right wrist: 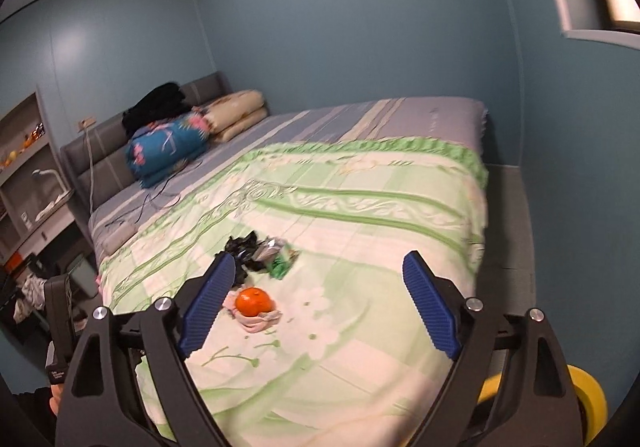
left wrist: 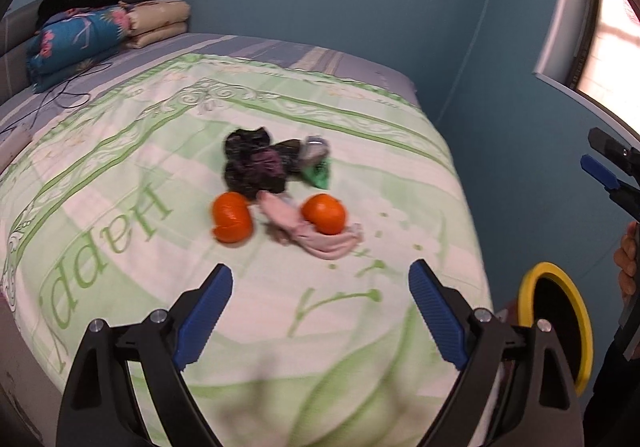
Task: Collect trash
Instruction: 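Move both open tools back to the oranges and bags on the bed, then grasp the peeled orange with the left tool while the right tool grasps the silver-green wrapper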
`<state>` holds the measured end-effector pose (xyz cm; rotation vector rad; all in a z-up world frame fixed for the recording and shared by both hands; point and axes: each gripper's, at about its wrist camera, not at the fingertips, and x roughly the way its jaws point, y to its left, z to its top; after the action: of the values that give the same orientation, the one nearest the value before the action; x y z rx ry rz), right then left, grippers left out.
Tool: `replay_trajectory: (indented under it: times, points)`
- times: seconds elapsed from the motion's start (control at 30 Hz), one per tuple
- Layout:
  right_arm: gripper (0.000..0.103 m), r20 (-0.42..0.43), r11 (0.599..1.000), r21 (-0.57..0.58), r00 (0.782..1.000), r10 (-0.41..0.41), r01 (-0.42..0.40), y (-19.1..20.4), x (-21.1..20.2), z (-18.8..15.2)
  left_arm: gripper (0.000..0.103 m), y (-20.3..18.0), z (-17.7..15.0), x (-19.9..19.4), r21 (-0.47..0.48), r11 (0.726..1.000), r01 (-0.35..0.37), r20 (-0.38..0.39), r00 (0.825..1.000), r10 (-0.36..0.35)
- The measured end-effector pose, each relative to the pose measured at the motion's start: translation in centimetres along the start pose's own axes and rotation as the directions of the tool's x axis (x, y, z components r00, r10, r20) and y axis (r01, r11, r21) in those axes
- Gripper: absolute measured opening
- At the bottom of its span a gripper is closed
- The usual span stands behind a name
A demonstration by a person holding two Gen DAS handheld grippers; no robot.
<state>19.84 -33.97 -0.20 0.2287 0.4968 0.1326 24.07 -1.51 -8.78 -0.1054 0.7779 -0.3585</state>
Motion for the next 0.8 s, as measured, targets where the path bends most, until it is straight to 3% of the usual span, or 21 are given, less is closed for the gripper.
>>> replay_trajectory:
  times: [0.33, 0.8]
  points:
    - [0.082, -0.152, 0.994, -0.067, 0.986, 0.072, -0.083, 4.5, 11.0, -0.3, 0.086, 6.2, 0.9, 3.3, -0.07, 0.995, -0.064, -0.003, 0.998, 0.064]
    - [0.082, -0.304, 0.989, -0.139, 0.953, 0.006, -0.05, 6.6, 23.0, -0.9, 0.086, 9.3, 2.2, 9.3, -0.09, 0.995, -0.049, -0.076, 0.996, 0.043]
